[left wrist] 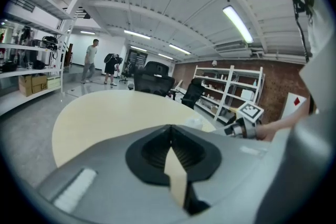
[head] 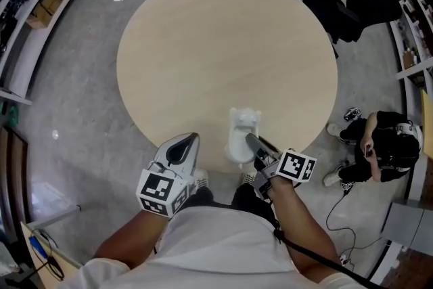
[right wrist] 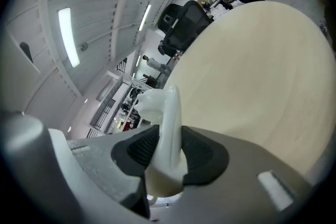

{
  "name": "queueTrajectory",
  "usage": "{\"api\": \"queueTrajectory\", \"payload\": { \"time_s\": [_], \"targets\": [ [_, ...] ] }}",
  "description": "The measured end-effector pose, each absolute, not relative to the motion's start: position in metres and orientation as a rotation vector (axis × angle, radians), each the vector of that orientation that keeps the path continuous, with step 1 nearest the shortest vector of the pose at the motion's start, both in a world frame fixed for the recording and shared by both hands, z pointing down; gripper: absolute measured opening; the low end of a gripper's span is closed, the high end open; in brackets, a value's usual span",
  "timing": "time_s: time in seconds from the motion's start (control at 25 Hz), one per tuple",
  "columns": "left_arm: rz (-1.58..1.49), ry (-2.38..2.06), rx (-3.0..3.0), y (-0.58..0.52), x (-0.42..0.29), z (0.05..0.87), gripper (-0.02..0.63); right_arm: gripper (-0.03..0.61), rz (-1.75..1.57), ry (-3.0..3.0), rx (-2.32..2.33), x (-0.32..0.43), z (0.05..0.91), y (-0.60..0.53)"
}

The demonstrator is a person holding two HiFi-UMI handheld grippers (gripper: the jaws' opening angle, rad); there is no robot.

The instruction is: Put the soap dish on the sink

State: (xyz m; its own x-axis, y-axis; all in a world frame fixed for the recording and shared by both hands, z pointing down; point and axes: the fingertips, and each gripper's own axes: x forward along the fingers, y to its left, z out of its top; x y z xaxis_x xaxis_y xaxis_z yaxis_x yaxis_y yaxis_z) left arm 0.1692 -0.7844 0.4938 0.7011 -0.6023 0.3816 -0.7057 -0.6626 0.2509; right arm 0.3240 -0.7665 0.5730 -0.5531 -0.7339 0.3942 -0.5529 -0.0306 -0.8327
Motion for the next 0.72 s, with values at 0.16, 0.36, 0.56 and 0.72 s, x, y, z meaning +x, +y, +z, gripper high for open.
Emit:
{"api": "queueTrajectory", "payload": {
  "time_s": [0.16, 0.36, 0.56, 0.72],
  "targets": [
    [0.373, -1.053, 2.44, -0.784, 0.176, 0.507, 0.006, 0.137, -1.729, 2.034, -1.375, 0.326, 0.608, -0.772],
    [0.403, -1.078, 2.391, -0.78, 0.182, 0.514, 0.006, 0.137, -1.802, 2.027, -1.343, 0.327, 0.63, -0.784],
    [0.413, -1.092, 2.357, -0.778, 0.184, 0.518, 0.008, 0.138, -1.881, 1.981, -1.328, 0.319, 0.645, -0.783],
    [0.41, -1.101, 2.349, -0.779, 0.183, 0.518, 0.006, 0.138, -1.912, 1.935, -1.338, 0.319, 0.653, -0.785]
  ]
}}
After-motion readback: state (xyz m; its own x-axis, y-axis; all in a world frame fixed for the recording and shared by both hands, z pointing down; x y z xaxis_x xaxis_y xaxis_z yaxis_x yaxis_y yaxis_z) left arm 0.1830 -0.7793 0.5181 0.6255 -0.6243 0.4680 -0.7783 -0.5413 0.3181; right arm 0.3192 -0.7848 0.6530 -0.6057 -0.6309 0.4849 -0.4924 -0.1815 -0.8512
